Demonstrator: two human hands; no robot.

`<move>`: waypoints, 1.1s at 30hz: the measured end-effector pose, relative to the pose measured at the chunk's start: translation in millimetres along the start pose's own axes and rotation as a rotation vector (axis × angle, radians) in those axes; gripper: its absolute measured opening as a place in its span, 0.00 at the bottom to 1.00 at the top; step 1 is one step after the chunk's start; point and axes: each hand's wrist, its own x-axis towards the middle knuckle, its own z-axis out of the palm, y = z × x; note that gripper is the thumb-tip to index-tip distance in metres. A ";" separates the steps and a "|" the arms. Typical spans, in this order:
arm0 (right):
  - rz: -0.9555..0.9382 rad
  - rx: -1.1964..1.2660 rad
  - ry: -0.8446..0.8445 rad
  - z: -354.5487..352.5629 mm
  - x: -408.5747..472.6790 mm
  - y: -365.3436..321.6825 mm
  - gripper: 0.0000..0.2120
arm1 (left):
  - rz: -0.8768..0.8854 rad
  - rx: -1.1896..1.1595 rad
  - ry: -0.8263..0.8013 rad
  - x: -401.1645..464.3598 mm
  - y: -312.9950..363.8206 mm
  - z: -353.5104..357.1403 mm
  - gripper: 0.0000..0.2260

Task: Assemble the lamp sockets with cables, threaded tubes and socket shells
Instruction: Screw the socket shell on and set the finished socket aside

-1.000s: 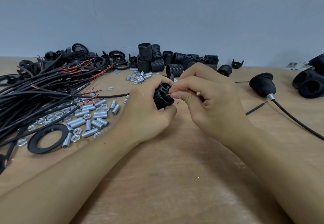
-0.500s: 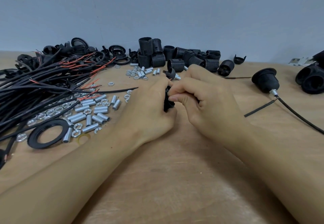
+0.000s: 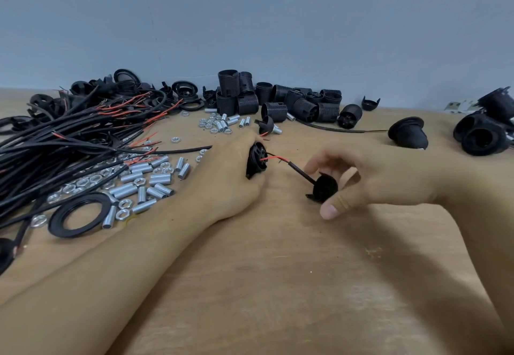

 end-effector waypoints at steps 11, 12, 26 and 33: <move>-0.155 0.504 0.078 8.9 15.3 4.1 0.24 | 0.167 0.110 0.108 1.3 4.0 -9.3 0.24; -0.175 0.538 0.071 10.5 16.4 2.1 0.23 | 0.193 0.110 0.124 0.6 5.1 -10.2 0.24; -0.232 0.707 0.191 25.6 21.2 -21.4 0.21 | 0.239 0.067 0.203 -0.3 21.0 -18.9 0.15; -0.171 0.679 0.187 30.3 19.3 -27.5 0.15 | 0.258 0.119 0.238 -0.3 22.4 -18.0 0.14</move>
